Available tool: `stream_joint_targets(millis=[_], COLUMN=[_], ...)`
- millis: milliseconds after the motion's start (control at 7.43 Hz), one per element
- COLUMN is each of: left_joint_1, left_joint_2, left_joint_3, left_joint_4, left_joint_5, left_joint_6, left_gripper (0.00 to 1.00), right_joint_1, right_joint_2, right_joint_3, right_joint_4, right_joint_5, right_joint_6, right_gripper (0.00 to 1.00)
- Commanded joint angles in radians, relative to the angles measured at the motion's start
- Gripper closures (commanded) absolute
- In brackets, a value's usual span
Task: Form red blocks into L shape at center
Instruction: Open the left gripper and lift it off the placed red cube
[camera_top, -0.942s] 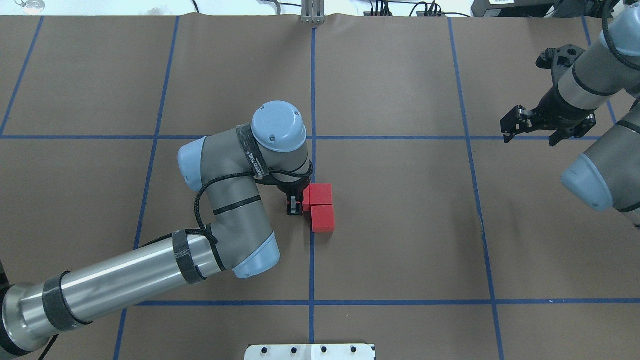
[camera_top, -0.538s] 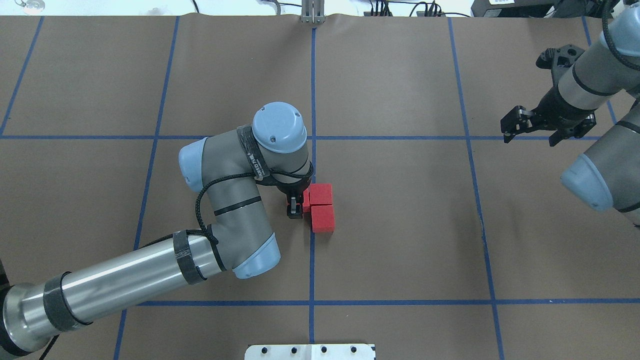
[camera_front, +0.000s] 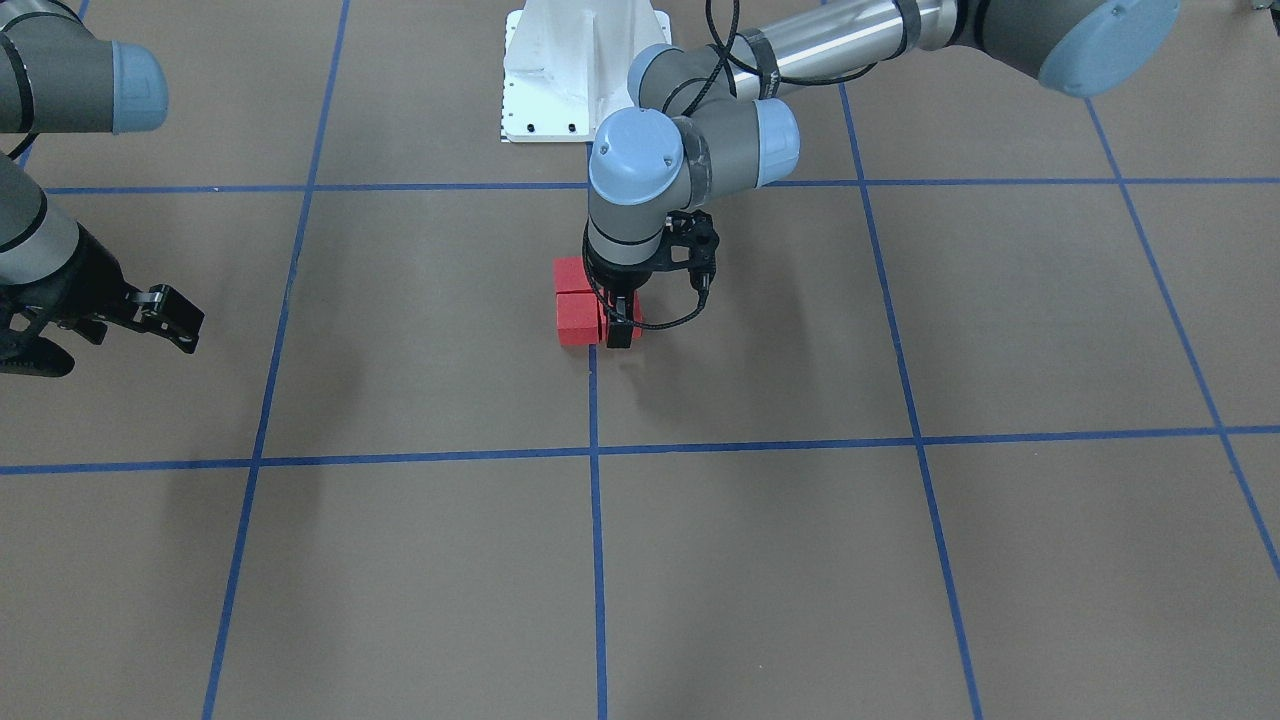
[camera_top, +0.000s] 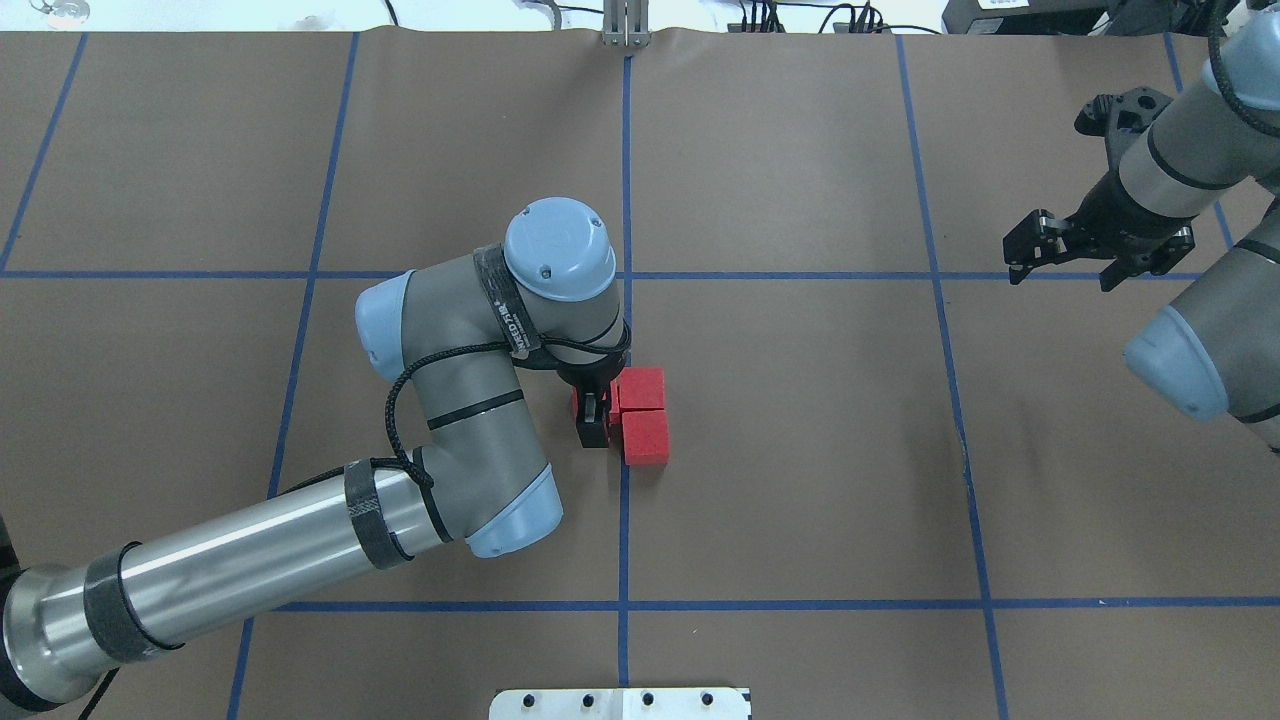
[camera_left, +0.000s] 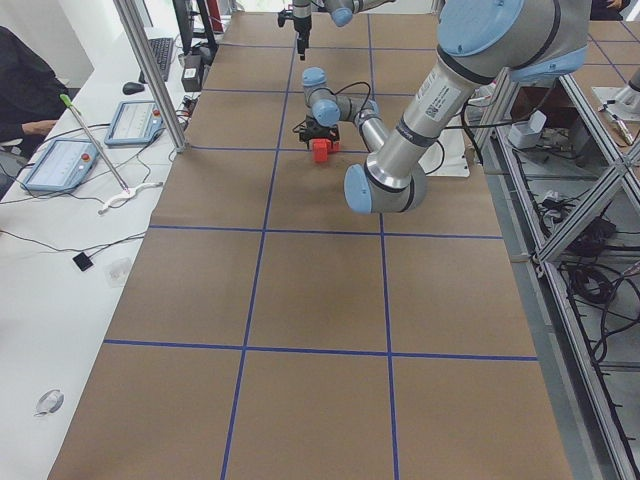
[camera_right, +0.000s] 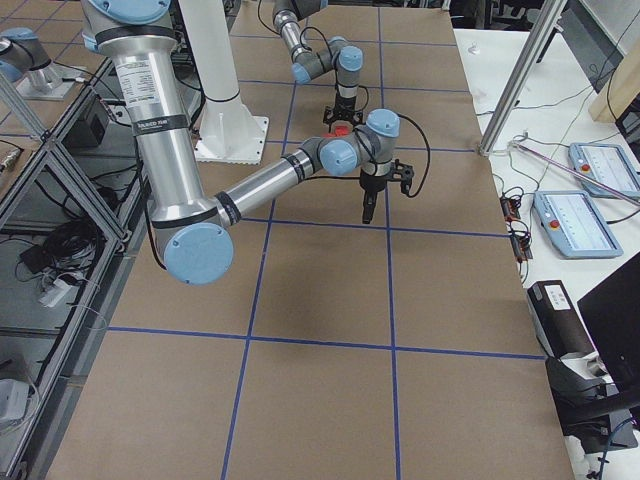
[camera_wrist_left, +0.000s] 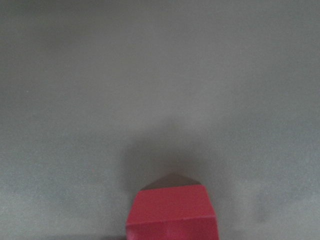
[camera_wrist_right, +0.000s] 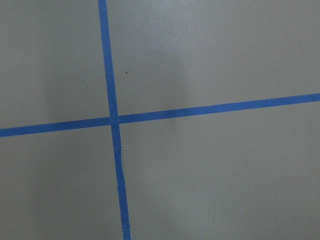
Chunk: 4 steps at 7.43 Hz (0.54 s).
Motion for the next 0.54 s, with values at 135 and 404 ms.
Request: stream_joint_targets(millis=[135,404], left_joint_1=[-0.006,-0.016], left_joint_2=[0.011,0.023], left_joint_3=[-0.191,-0.265], left_joint_4=[0.172,0.183], left_joint_5=[-0.024,-0.026], left_joint_6=[0.019,0.148], left_gripper=[0.00,0.00], right_joint_1=[0.006,0.009], right_joint_2=[-0.002,-0.003], right_joint_3=[0.002,0.001], right_joint_4=[0.003,0.001], right_joint_5=[-0.020,-0.030], right_joint_6=[-0.003,-0.008], right_gripper=[0.00,0.00])
